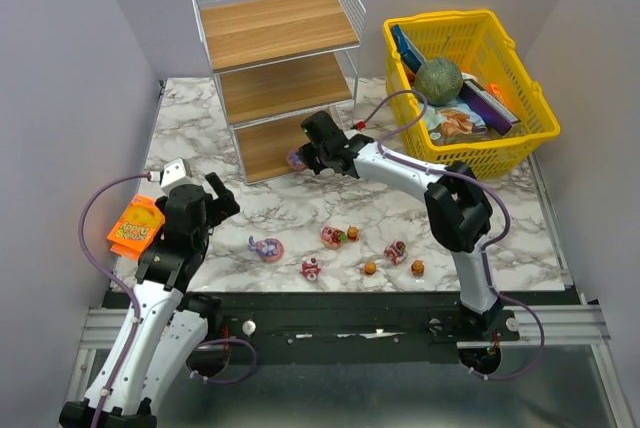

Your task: Place and organize the plastic toys onto the shelf

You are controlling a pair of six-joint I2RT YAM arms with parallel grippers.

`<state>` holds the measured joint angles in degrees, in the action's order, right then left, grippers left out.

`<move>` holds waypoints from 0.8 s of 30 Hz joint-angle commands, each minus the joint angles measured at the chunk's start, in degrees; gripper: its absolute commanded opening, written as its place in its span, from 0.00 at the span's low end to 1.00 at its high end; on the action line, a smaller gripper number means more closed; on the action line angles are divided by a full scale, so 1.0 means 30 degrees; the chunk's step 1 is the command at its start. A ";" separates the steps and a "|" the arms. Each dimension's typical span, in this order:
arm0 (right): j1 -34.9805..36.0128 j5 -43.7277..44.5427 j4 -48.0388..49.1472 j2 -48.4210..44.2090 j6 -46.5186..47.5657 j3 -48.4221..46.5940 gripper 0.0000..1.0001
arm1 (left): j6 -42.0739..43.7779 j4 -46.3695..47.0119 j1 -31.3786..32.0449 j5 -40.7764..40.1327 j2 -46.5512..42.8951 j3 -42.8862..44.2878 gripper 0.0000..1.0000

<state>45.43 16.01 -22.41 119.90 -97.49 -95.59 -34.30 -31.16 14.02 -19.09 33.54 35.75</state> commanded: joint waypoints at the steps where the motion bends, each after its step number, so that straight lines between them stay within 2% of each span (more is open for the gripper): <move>1: 0.0033 0.1109 -0.0117 0.0845 -0.0461 -0.0947 0.03 | 0.0097 -0.0073 0.0131 -0.0374 0.0041 0.0037 0.99; 6: 0.0033 0.1196 -0.0117 0.1079 -0.0344 -0.1125 0.08 | 0.0097 -0.0073 0.0160 -0.0374 0.0099 0.0037 0.99; 9: 0.0062 0.1254 -0.0146 0.1080 -0.0198 -0.1212 0.16 | 0.0068 -0.0015 0.0160 -0.0374 0.0099 0.0037 0.99; 10: 0.0033 0.1226 -0.0117 0.1051 0.0005 -0.1270 0.23 | 0.0097 -0.0044 0.0160 -0.0374 0.0128 0.0037 0.99; 14: 0.0033 0.1489 0.0409 0.0787 0.0476 -0.1213 0.36 | 0.0126 -0.0044 0.0160 -0.0228 0.0129 0.0067 0.99; 24: 0.0033 0.1343 0.1904 0.0494 0.1413 -0.1008 0.46 | 0.0185 -0.0015 0.0160 -0.0140 0.0070 0.0067 0.99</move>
<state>45.41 17.72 -18.94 121.51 -95.11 -97.82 -34.24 -31.18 14.37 -19.07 33.98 35.75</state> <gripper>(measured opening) 0.451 0.988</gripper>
